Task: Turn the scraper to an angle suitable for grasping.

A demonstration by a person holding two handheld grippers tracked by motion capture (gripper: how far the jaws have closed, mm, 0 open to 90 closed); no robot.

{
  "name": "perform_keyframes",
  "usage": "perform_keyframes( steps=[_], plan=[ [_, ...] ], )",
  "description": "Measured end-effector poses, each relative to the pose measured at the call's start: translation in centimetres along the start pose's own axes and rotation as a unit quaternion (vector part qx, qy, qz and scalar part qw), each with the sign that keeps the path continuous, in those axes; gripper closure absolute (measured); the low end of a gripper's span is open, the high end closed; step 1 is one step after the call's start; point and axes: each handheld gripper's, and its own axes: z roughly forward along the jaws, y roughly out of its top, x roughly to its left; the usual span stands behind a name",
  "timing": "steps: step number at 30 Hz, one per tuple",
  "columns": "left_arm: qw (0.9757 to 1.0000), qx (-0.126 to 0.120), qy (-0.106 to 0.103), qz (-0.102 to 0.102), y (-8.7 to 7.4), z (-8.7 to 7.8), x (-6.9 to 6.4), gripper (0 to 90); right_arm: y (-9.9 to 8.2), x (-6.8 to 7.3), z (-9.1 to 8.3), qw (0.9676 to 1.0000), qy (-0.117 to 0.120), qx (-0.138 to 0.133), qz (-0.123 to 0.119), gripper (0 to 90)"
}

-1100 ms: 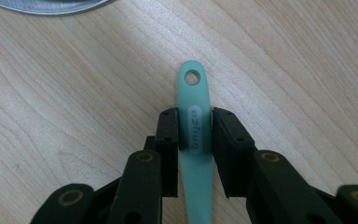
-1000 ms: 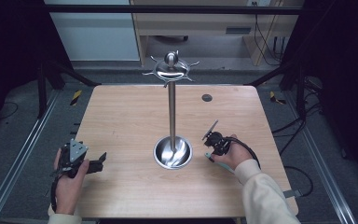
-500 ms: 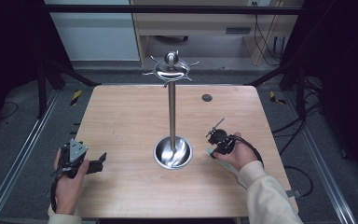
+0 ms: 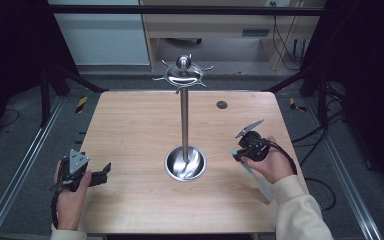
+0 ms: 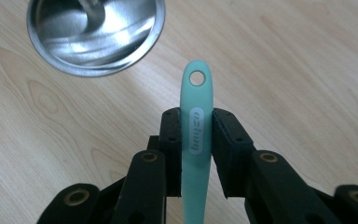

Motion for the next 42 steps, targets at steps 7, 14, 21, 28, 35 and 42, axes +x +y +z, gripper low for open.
perform_keyframes(
  steps=[7,14,21,28,35,42],
  plan=[
    [1.0000,0.002,0.001,0.001,-0.1,-0.1,0.0,3.0,0.3,-0.2,-2.4,0.9988,0.003,-0.049,0.004,74.5],
    [1.0000,0.000,0.001,-0.003,-0.1,-0.1,0.0,3.0,0.8,0.1,-3.7,0.9975,0.002,-0.071,-0.003,74.5],
    [1.0000,0.000,0.000,-0.003,-0.1,-0.1,0.1,3.0,1.4,0.3,-5.1,0.9960,-0.001,-0.089,-0.004,74.5],
    [1.0000,0.000,0.000,-0.003,-0.1,-0.2,0.1,2.9,2.9,0.7,-7.0,0.9918,0.000,-0.126,-0.018,74.5],
    [1.0000,0.002,0.001,-0.004,-0.3,-0.2,0.2,2.8,3.7,1.2,-8.2,0.9884,-0.001,-0.149,-0.027,74.5],
    [1.0000,0.002,0.002,-0.008,-0.3,-0.3,0.3,2.8,5.4,1.7,-10.3,0.9810,-0.006,-0.191,-0.030,74.5]
  ],
)
